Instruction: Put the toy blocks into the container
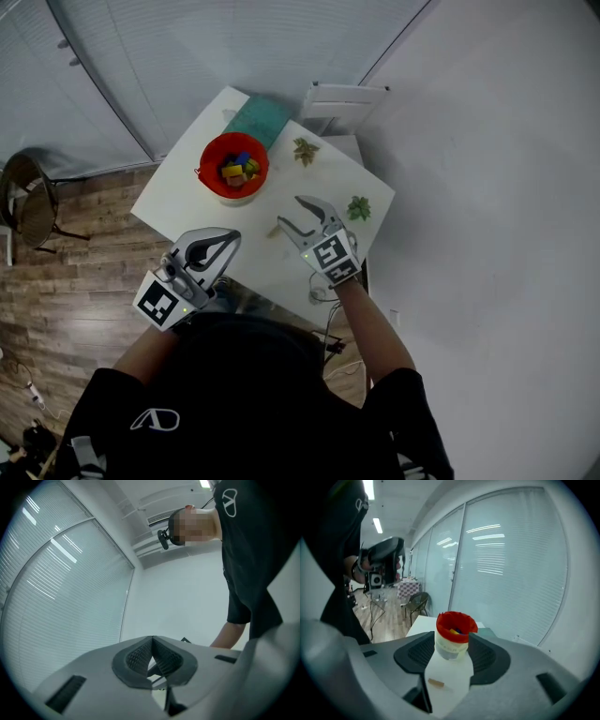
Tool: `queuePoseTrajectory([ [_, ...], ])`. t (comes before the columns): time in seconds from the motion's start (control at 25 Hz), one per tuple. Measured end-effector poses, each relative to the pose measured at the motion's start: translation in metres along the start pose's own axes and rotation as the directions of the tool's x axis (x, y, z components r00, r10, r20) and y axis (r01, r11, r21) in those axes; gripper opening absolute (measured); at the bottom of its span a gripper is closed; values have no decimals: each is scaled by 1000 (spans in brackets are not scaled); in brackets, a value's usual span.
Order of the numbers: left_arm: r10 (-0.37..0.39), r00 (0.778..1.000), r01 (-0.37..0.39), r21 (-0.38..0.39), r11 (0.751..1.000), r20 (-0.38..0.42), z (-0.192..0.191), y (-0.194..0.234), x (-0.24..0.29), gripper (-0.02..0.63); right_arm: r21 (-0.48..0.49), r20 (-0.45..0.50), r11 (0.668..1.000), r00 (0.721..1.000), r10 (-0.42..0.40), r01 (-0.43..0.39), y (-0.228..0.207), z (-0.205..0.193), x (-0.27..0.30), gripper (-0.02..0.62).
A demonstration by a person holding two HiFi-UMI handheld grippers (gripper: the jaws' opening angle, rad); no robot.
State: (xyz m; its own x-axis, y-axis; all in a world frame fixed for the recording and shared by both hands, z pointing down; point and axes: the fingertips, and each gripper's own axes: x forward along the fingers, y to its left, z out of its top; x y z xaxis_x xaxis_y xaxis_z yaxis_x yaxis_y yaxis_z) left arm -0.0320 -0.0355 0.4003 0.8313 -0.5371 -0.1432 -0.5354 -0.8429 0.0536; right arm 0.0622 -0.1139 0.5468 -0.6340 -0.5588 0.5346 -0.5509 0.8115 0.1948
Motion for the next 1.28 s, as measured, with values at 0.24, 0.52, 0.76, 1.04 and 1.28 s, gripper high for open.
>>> queuePoseTrajectory([
  [0.24, 39, 999, -39, -5, 999, -3, -4, 6, -11, 5, -195, -218, 968, 969, 112, -156, 29, -54, 45, 218],
  [0.52, 93, 996, -94, -12, 996, -14, -9, 12, -29, 6, -366, -484, 834, 850, 208, -413, 66, -132, 76, 213],
  [0.76, 144, 989, -145, -21, 989, -34, -17, 15, -45, 5, -400, -667, 702, 713, 219, -590, 82, -189, 93, 218],
  [1.04, 182, 981, -184, -32, 982, -62, -28, 16, -59, 5, -386, -778, 602, 597, 195, -699, 84, -226, 115, 212],
  [1.28, 214, 973, -218, -41, 975, -88, -39, 20, -67, 6, -362, -826, 566, 536, 173, -741, 83, -248, 127, 144],
])
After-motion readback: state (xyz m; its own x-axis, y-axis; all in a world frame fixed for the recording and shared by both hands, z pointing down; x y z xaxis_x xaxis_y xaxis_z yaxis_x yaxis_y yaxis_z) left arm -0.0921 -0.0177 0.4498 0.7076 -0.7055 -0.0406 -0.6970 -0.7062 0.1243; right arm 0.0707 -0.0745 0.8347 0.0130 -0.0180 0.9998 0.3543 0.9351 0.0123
